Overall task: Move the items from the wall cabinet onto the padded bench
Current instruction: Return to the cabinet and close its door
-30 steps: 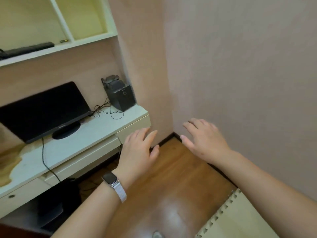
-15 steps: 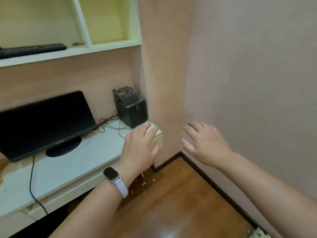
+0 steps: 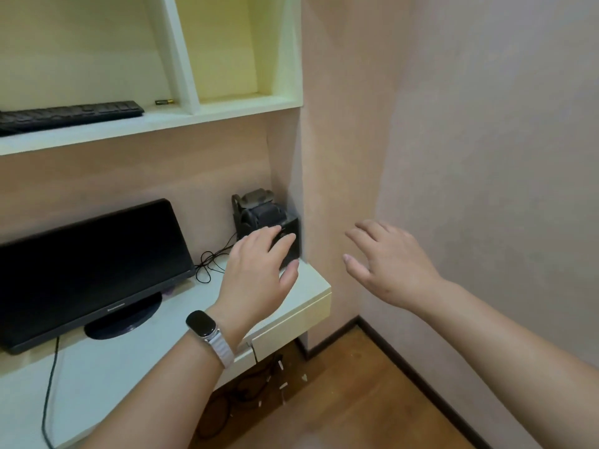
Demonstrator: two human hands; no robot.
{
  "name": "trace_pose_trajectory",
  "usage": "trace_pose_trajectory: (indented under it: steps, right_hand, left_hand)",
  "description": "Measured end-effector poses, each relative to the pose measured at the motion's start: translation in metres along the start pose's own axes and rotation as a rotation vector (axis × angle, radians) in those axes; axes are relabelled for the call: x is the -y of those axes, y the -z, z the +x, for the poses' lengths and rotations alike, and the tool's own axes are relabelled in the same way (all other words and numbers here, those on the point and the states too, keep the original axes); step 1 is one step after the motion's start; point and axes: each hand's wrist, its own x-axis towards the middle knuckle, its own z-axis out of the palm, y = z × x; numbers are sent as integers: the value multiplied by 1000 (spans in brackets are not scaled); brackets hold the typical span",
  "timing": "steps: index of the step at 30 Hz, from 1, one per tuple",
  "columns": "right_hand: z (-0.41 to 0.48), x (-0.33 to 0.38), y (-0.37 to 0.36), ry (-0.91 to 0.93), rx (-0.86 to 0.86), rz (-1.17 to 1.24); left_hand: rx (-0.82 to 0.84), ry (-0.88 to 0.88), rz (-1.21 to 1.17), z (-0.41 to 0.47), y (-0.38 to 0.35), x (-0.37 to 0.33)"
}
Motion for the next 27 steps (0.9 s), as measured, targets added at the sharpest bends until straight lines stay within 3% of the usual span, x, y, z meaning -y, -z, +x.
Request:
trace_pose_trajectory:
  steps: [15,27]
  right_hand:
    - [190,-70,-37,211,-249,85]
    - [343,-154,-16,379,-466,209]
  left_hand:
    - [-159,8,217,149,-30,30]
    - [-218,95,435,299,-22,29]
